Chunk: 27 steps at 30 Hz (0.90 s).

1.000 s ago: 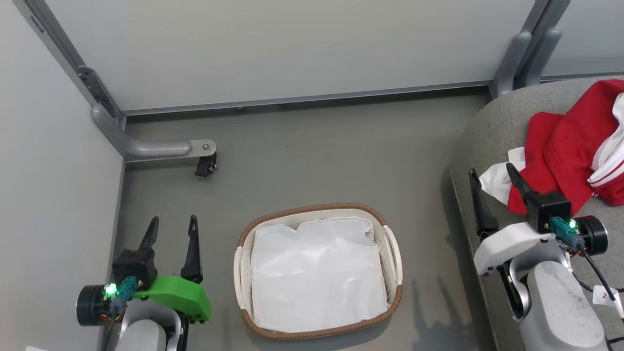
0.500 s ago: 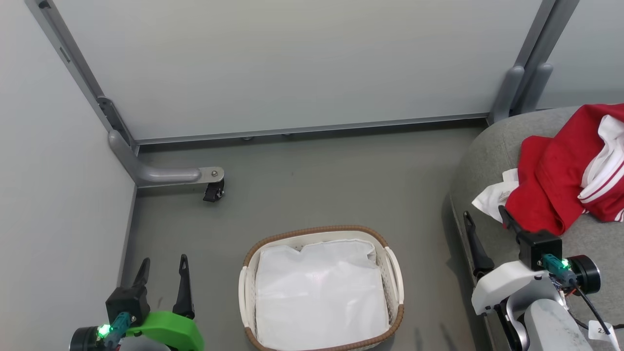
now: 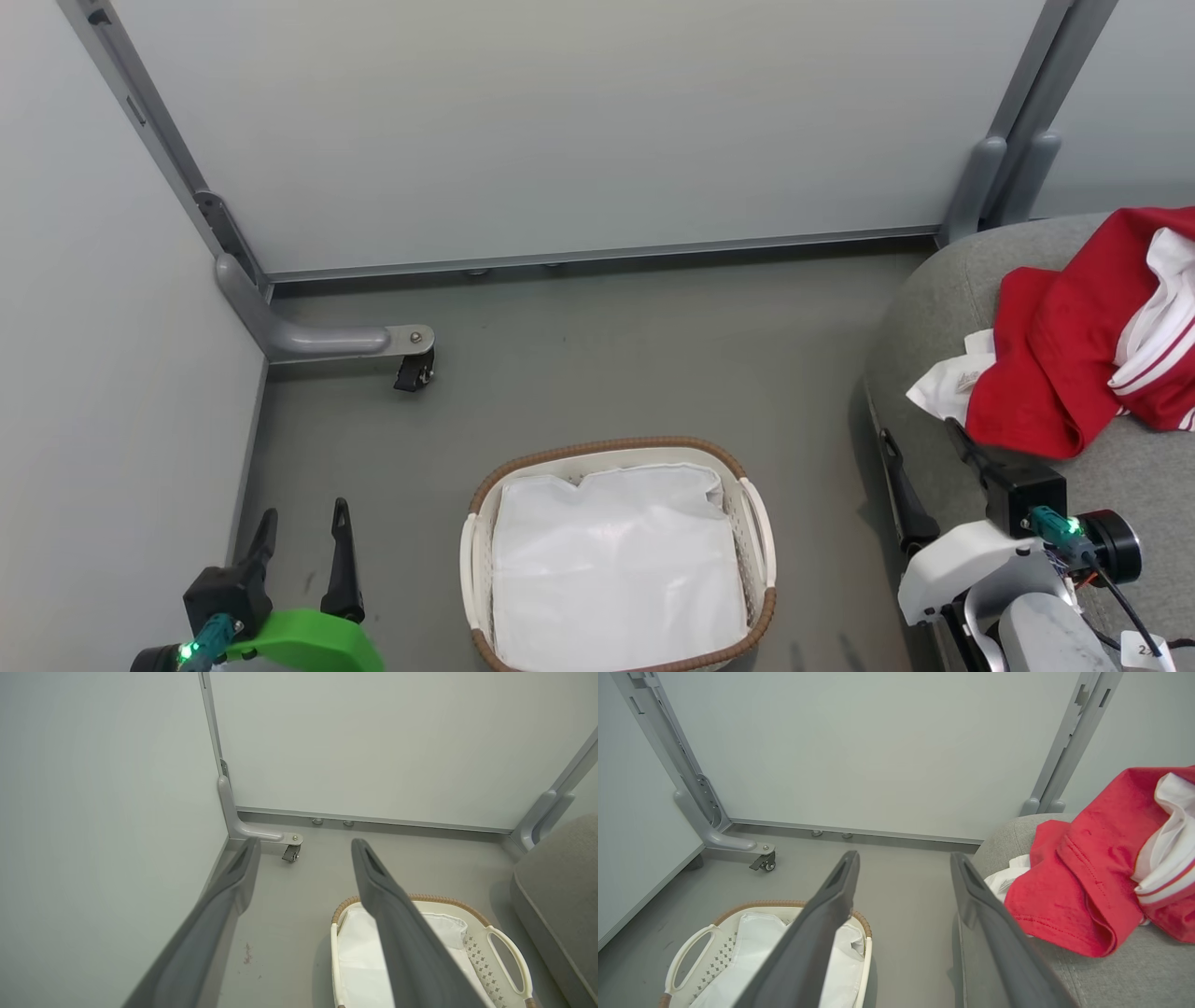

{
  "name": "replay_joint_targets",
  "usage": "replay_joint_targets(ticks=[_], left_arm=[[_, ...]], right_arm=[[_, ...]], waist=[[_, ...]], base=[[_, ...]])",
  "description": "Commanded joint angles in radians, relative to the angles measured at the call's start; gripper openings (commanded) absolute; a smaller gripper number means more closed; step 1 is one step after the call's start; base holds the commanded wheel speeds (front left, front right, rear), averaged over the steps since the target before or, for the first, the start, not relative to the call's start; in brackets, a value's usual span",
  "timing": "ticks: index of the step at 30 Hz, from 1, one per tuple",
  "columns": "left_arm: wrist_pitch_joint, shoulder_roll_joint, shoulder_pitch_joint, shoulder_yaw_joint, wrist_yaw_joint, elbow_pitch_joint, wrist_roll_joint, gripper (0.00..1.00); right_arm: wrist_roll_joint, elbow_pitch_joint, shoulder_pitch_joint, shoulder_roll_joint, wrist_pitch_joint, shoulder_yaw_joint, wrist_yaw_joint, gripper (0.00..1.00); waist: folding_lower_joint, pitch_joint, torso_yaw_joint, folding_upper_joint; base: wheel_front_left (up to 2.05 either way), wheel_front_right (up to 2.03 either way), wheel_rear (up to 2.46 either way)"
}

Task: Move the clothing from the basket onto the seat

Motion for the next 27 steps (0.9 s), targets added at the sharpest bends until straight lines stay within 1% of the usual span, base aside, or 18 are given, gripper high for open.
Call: replay_joint_targets(ticks=[1, 5, 10, 27], left_arm=[[0.0, 0.0, 0.0, -0.001, -0.003, 0.0, 0.0, 0.0], [0.003, -0.005, 0.002, -0.001, -0.003, 0.031, -0.001, 0.0], [0.039, -0.004, -0.012, 0.018, -0.005, 0.025, -0.097, 0.0], [0.108, -0.003, -0.013, 0.034, -0.012, -0.039, -0.396, 0.0]], right_arm=[[0.0, 0.0, 0.0, 0.0, 0.0, 0.001, 0.0, 0.0], [0.001, 0.03, 0.015, 0.008, 0.002, 0.0, 0.0, 0.0], [0.106, 0.028, 0.005, 0.007, 0.042, -0.022, 0.0, 0.0], [0.443, -0.039, 0.032, 0.005, 0.107, -0.026, 0.0, 0.0]], waist=[[0.0001, 0.0, 0.0, 0.0], [0.0001, 0.0, -0.001, 0.0], [0.0001, 0.0, -0.001, 0.0], [0.0001, -0.003, -0.003, 0.0]], base=[[0.0, 0.0, 0.0], [0.0, 0.0, 0.0], [0.0, 0.0, 0.0], [0.0, 0.0, 0.0]])
